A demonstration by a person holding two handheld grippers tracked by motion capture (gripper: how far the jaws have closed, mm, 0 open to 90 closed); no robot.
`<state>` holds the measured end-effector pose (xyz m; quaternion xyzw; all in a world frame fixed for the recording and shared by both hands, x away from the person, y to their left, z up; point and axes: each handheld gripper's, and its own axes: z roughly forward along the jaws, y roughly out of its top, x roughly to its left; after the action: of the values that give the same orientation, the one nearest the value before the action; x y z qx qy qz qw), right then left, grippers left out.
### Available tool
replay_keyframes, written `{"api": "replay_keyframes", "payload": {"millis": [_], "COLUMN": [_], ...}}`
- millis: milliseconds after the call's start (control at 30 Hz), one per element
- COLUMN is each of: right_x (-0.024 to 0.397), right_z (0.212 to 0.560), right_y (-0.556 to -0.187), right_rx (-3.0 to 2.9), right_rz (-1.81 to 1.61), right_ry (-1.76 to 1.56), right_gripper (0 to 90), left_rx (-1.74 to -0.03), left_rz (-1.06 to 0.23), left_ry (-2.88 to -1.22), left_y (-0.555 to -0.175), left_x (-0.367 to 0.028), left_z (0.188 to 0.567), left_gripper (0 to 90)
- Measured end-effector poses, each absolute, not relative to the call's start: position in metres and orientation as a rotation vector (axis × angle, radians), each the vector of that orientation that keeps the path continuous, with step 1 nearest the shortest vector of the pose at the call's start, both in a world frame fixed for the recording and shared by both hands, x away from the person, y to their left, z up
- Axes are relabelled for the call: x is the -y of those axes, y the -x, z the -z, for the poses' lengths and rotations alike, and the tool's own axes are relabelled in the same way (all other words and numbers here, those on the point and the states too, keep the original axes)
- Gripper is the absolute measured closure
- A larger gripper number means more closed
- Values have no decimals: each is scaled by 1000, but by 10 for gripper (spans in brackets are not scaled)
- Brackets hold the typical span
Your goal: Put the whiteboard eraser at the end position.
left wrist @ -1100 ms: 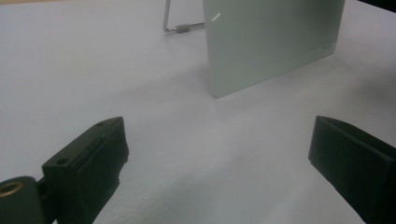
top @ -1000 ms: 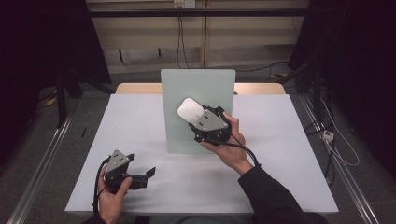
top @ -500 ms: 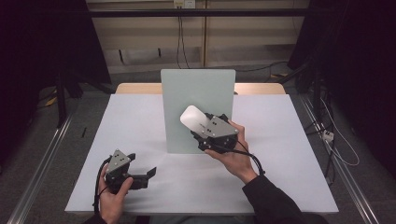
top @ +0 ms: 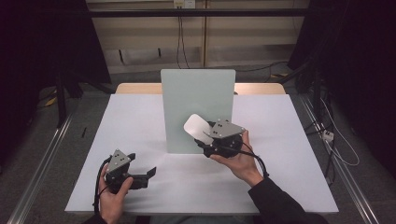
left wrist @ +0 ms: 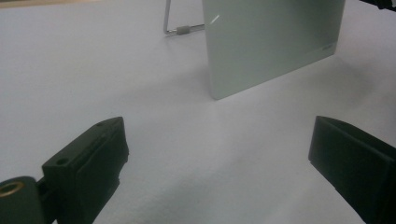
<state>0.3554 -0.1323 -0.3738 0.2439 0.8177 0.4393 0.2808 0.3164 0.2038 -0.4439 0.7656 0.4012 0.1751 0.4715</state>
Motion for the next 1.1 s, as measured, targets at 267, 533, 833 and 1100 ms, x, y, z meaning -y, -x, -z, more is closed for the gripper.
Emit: {"api": "replay_keyframes", "payload": {"millis": [267,533,833,1100], "right_x": [138,148,157,158], "right_z": [377,379,385,391], "right_y": [-355,-347,-344,-337], "right_rx": [-2246,-2312,-2363,-2413], "right_rz": [-1177,-1166,-1163,-1116], "right_ry": [-686,-710,-739,-729], "right_gripper": [317,317,317,317], "left_rx": [-969,-970,-970,-978], "left_rz": [-431,-445,-451,-447], "left_ry": [-1889,-1890,-1889,-1879], "left_y": [-316,-313,-313,-313], "left_x": [-205,-203,-204,-204], "left_z": [443,442,442,442], "left_gripper": [45,45,45,45]}}
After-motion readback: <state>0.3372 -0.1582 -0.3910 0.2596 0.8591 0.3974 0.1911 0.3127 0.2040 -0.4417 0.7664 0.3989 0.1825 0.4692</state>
